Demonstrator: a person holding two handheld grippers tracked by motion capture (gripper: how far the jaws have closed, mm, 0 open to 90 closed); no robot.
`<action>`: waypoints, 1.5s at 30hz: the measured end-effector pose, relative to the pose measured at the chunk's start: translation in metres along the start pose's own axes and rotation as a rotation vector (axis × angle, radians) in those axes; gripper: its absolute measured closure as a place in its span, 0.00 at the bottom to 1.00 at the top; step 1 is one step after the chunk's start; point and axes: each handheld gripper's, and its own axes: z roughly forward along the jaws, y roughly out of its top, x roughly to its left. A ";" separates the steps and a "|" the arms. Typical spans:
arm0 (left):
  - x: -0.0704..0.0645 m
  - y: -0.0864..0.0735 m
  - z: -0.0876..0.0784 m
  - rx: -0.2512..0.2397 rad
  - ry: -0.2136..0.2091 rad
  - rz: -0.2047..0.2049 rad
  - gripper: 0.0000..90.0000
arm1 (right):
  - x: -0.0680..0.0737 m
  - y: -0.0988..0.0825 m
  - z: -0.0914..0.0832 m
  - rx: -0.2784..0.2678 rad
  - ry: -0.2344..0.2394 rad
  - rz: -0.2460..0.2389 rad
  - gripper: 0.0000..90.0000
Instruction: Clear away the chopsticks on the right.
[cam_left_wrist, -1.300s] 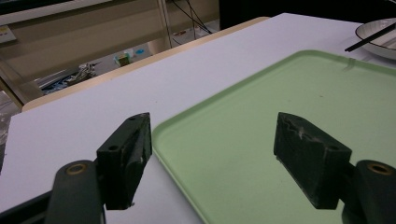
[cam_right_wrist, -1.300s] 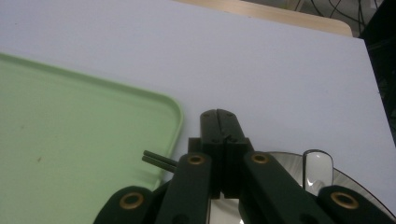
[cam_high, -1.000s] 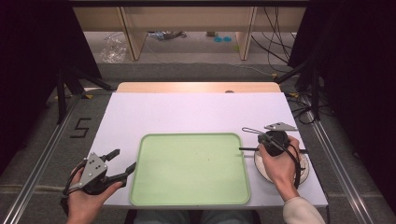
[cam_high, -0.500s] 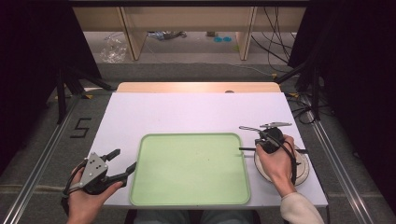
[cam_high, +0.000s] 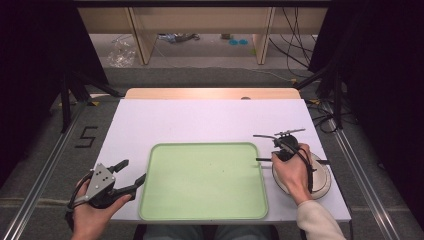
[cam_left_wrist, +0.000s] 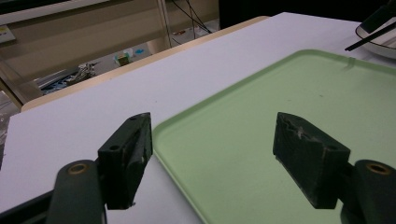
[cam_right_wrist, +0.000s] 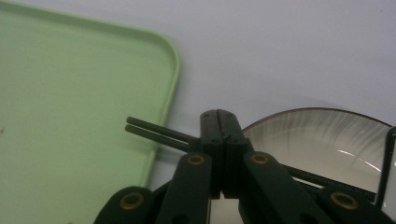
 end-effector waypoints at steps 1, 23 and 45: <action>0.000 0.000 0.000 0.002 0.002 0.000 0.32 | -0.001 0.000 0.001 0.003 -0.001 0.004 1.00; 0.000 0.000 0.000 -0.003 -0.001 -0.002 0.32 | -0.002 0.002 0.008 0.023 -0.004 0.027 1.00; 0.000 0.001 -0.001 0.000 0.003 -0.002 0.32 | 0.001 0.004 0.004 0.035 -0.016 0.020 1.00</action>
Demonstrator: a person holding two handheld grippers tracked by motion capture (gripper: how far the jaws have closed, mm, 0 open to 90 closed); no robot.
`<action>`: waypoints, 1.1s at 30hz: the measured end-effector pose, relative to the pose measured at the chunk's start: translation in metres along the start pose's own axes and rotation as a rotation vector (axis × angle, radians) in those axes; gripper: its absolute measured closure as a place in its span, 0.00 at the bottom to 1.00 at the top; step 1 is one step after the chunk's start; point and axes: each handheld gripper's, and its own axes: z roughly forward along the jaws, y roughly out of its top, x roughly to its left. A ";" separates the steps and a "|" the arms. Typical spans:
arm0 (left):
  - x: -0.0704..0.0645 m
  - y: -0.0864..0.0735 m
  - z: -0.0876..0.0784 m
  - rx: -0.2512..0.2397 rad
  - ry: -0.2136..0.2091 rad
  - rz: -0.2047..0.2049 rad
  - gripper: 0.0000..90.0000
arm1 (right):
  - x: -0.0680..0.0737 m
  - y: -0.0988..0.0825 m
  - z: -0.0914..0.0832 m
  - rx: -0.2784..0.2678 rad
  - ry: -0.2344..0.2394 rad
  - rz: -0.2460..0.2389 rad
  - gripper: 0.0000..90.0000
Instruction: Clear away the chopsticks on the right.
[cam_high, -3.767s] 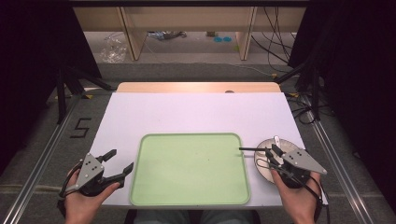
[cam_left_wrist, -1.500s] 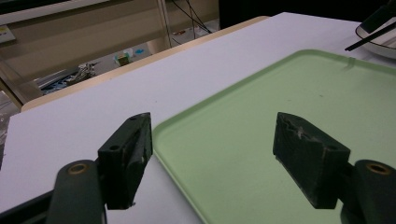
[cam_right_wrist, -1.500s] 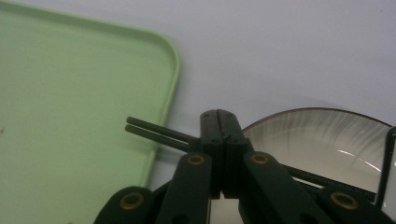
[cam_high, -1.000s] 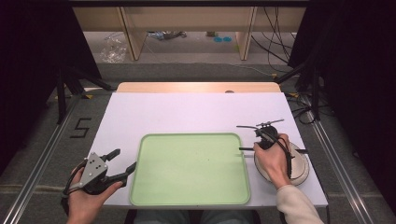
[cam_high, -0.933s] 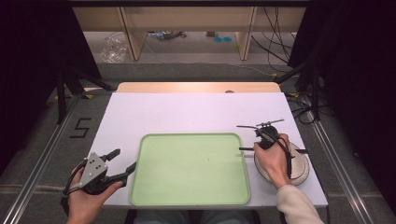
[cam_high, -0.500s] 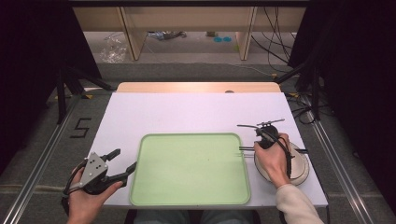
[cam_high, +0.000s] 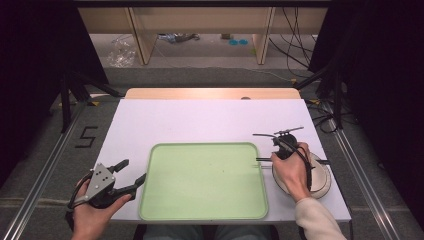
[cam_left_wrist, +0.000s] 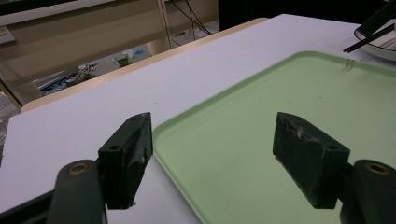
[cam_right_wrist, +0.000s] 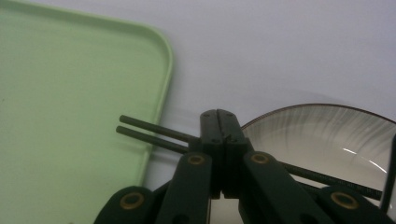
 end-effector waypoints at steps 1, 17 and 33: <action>0.000 0.000 0.000 0.002 -0.001 0.000 0.32 | 0.002 0.000 0.000 0.016 0.000 0.023 1.00; 0.000 0.000 0.000 -0.001 -0.002 0.000 0.32 | -0.003 0.000 0.006 0.031 -0.010 -0.002 1.00; 0.000 0.000 0.000 -0.002 -0.004 -0.002 0.32 | 0.011 0.012 -0.008 -0.010 -0.009 -0.354 0.87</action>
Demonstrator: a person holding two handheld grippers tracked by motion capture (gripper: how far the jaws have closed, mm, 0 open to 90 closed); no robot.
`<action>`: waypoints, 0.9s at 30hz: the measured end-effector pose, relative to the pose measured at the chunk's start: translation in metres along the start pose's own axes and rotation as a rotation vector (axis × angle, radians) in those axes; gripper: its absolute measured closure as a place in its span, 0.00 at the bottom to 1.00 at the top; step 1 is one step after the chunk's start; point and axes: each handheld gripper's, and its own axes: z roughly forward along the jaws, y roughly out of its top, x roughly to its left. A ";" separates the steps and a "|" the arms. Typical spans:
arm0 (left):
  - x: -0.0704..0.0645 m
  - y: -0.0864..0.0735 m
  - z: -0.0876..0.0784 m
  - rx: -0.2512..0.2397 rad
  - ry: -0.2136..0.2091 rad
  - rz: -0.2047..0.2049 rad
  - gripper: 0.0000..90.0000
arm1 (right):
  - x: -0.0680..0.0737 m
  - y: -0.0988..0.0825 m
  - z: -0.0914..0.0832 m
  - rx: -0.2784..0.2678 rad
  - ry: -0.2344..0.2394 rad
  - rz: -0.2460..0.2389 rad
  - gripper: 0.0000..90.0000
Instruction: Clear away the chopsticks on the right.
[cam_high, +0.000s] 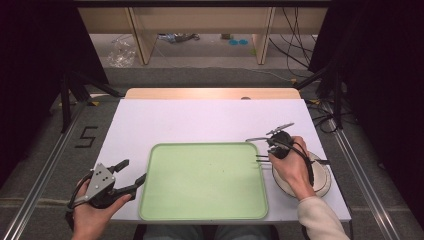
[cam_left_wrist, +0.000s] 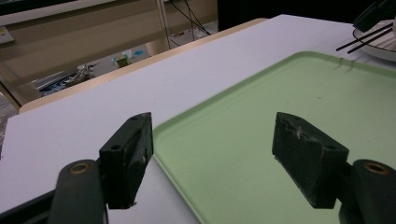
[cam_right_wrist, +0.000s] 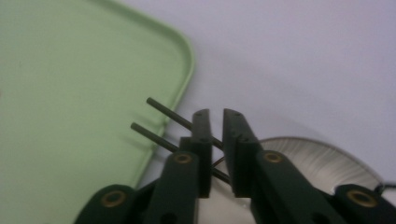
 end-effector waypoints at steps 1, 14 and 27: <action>0.000 0.000 0.000 0.000 0.000 0.000 0.32 | 0.002 0.001 0.001 0.003 -0.007 -0.078 0.84; 0.000 0.000 0.000 -0.001 0.000 0.001 0.33 | 0.004 0.002 0.011 0.055 -0.044 -0.430 0.75; 0.000 0.000 0.000 -0.001 0.001 0.000 0.33 | 0.003 0.004 0.015 0.136 -0.028 -0.541 0.75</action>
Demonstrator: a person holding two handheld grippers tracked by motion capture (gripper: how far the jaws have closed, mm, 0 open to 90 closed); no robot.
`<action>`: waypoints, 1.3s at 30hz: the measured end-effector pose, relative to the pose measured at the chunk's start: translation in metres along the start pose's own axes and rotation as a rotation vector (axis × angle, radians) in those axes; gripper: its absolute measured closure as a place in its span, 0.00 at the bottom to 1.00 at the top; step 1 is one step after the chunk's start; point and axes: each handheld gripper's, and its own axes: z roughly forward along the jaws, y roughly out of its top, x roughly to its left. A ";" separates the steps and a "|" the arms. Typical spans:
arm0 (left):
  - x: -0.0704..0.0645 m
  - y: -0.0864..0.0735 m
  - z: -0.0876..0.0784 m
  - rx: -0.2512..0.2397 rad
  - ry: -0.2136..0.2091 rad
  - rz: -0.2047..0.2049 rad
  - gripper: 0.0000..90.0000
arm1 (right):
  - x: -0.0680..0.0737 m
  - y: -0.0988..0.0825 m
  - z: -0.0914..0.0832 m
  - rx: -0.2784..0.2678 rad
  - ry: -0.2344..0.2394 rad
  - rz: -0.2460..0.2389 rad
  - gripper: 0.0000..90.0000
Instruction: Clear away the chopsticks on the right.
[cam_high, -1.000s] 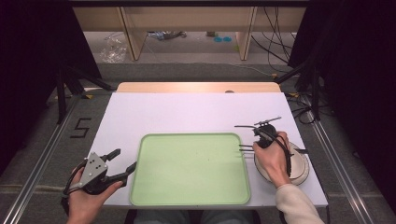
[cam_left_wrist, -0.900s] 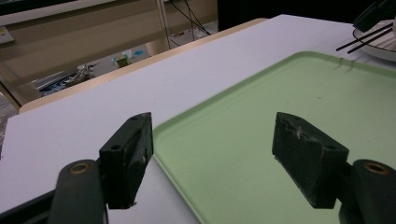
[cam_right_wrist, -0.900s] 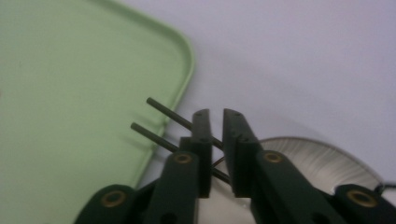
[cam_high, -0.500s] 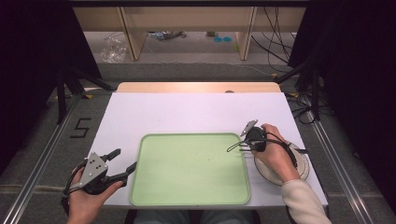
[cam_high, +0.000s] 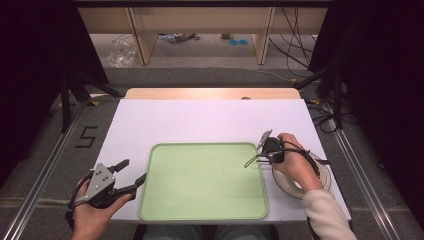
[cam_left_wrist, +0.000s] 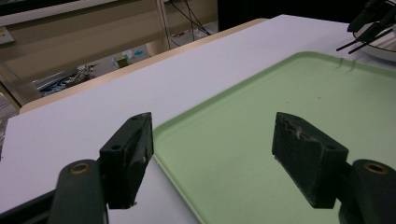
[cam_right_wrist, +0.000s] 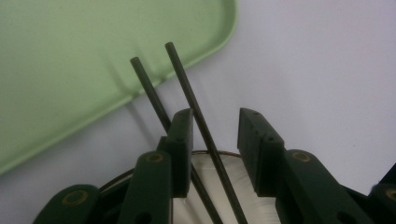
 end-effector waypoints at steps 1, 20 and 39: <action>0.000 0.000 0.000 0.000 0.001 0.000 0.33 | 0.000 0.001 0.001 0.003 0.002 -0.010 0.75; 0.001 0.000 0.000 -0.003 0.004 -0.004 0.33 | 0.002 0.008 0.009 0.030 0.019 -0.053 0.79; 0.002 0.000 0.000 -0.003 0.004 0.004 0.33 | 0.004 0.016 0.019 0.027 -0.024 -0.149 0.96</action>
